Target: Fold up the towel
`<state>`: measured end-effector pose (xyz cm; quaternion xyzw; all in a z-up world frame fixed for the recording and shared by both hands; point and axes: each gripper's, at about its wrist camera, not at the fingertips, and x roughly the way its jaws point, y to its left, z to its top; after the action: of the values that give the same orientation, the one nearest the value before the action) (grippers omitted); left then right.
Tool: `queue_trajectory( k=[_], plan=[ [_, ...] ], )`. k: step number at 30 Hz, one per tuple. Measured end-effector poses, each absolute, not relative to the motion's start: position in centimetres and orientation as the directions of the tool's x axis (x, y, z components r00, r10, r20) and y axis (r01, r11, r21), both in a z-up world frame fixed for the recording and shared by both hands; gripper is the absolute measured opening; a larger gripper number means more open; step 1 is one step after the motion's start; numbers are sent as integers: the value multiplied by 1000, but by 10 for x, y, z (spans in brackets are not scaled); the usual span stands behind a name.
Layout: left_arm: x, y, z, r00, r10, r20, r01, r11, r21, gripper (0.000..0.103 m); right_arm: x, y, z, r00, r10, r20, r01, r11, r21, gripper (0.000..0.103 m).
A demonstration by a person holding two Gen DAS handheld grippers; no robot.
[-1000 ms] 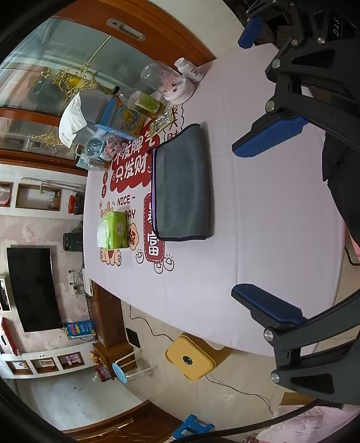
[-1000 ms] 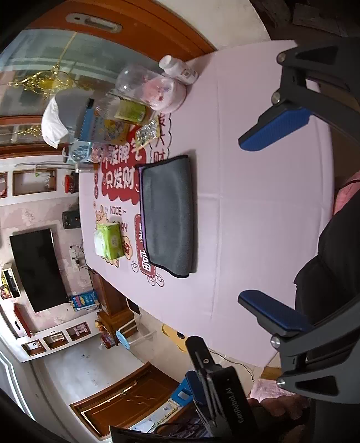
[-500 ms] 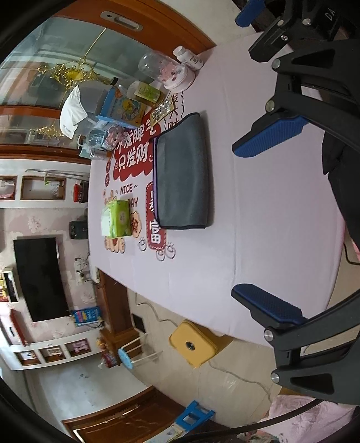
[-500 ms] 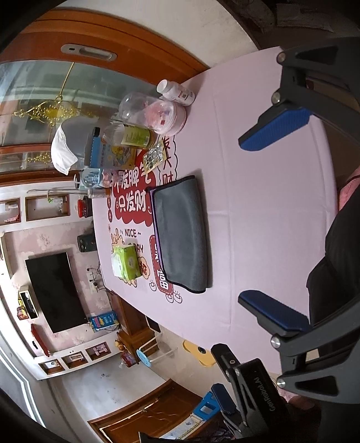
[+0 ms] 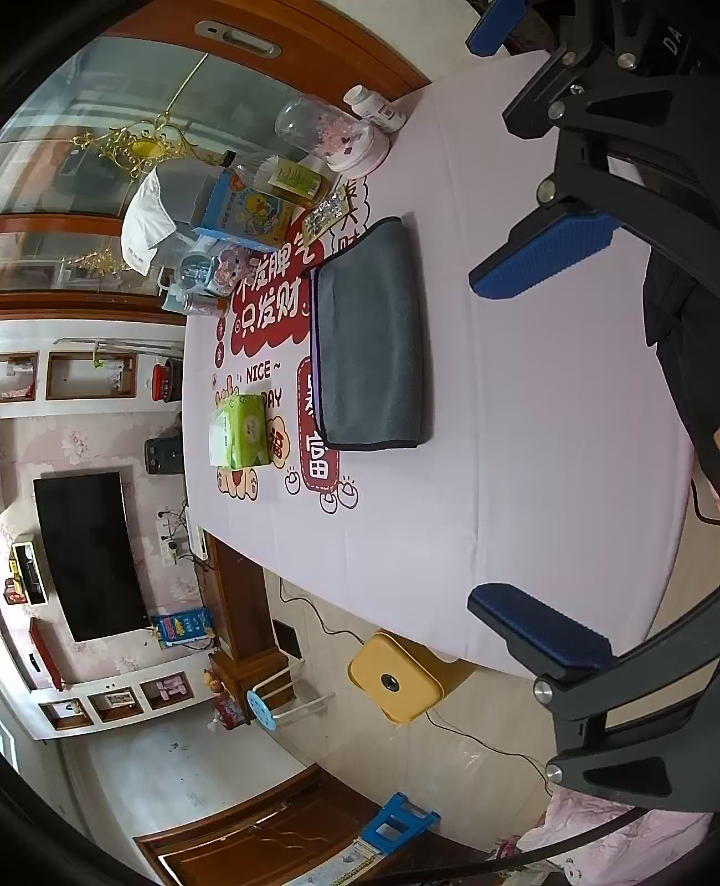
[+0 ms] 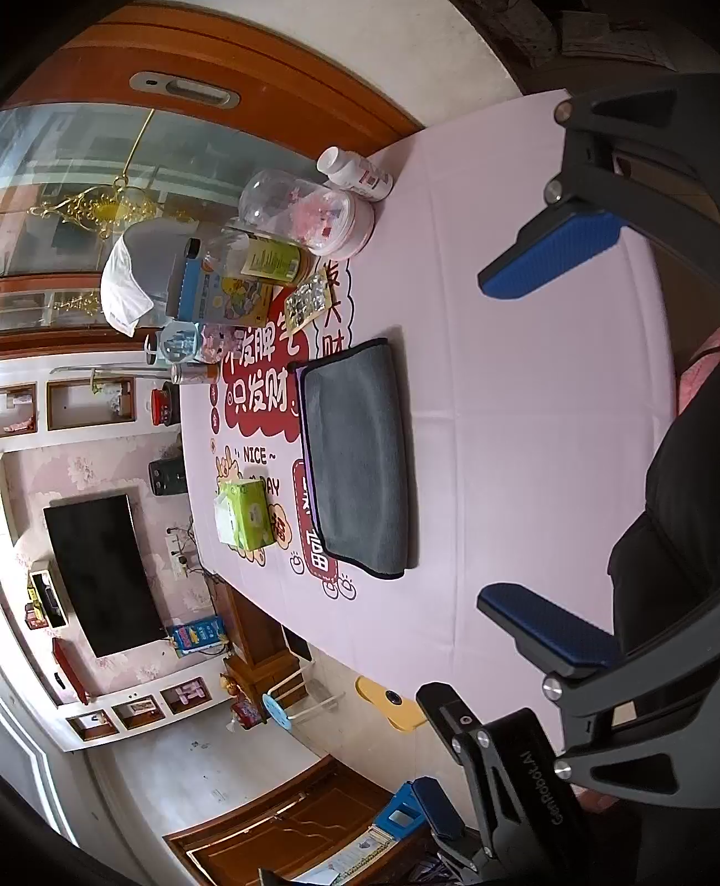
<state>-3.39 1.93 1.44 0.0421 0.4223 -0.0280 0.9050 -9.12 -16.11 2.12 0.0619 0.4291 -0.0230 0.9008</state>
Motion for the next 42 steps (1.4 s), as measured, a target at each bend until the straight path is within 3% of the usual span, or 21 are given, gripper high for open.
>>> queue_trajectory(
  k=[42],
  plan=[
    [-28,10,5,628,-29,-778,116,992,56,102,-85,-167,7,600,23,-799,112,987,112,103]
  ],
)
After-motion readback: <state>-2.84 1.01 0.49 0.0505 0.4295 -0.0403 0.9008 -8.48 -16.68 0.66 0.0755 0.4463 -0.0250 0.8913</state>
